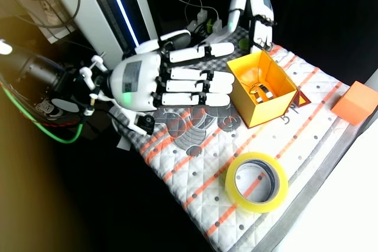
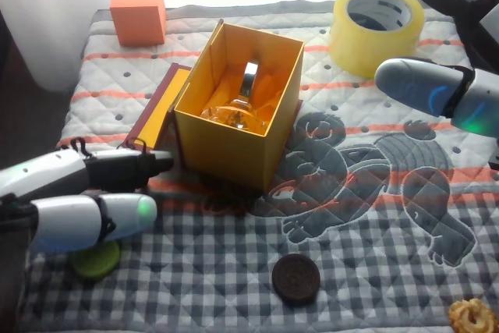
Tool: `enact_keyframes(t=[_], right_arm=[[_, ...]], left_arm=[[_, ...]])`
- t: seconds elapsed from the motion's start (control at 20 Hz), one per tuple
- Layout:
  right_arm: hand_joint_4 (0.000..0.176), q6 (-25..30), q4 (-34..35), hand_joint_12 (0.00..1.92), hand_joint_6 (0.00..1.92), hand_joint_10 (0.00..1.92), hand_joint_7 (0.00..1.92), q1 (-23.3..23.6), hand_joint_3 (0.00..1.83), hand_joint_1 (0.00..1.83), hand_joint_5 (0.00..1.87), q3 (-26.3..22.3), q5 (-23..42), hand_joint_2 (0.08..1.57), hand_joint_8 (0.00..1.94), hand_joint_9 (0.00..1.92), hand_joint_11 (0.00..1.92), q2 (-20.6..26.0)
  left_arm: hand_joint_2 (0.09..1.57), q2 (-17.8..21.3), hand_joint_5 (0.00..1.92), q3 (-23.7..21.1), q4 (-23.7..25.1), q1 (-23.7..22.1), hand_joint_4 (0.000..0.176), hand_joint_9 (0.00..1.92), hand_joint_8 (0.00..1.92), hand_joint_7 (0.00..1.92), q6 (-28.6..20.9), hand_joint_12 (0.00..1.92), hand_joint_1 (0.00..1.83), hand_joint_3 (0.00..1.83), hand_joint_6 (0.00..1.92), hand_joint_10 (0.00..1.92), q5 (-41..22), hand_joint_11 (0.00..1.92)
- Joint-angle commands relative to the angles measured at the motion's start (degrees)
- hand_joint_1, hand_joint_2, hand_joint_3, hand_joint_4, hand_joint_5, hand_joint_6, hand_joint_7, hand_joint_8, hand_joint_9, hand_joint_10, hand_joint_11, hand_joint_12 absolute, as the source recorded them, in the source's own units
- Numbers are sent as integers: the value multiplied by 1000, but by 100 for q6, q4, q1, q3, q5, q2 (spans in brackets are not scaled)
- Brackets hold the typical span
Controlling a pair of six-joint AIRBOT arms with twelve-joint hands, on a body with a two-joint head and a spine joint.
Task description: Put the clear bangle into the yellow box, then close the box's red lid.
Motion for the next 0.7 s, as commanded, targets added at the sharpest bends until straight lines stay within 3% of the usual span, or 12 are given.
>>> enact_keyframes(t=[0.0,0.05,0.15,0.35,0.45,0.65], right_arm=[[138,59,1,64,6,11,420,32,0,0,133,9,674,1072,13,261,184,38],[142,70,1,64,6,10,412,32,0,0,136,9,674,1068,7,264,186,48],[134,71,2,63,1,9,410,31,0,0,127,11,674,1073,5,266,184,41],[135,71,5,64,2,4,415,28,3,0,130,20,674,1079,5,258,191,22],[115,82,19,70,2,10,427,8,5,0,132,18,674,1088,8,275,206,23],[122,97,43,62,1,3,422,-32,5,0,131,3,676,1091,4,263,189,34]], left_arm=[[1362,-41,224,51,-42,-117,0,333,2,275,-24,588,111,6,6,4,-437,177],[1353,-76,212,108,-52,-205,0,425,5,281,-24,563,128,0,3,15,-403,301],[1333,-155,246,222,-97,-356,0,445,3,322,-24,533,167,0,3,1,-385,320],[1353,-255,250,370,-129,-525,0,407,0,319,-24,561,107,2,0,0,-353,251],[1350,-325,273,467,-200,-619,0,423,1,346,-24,609,86,0,1,1,-320,212],[1346,-346,253,524,-510,-620,0,427,4,334,-24,622,1,0,0,9,-570,195]])
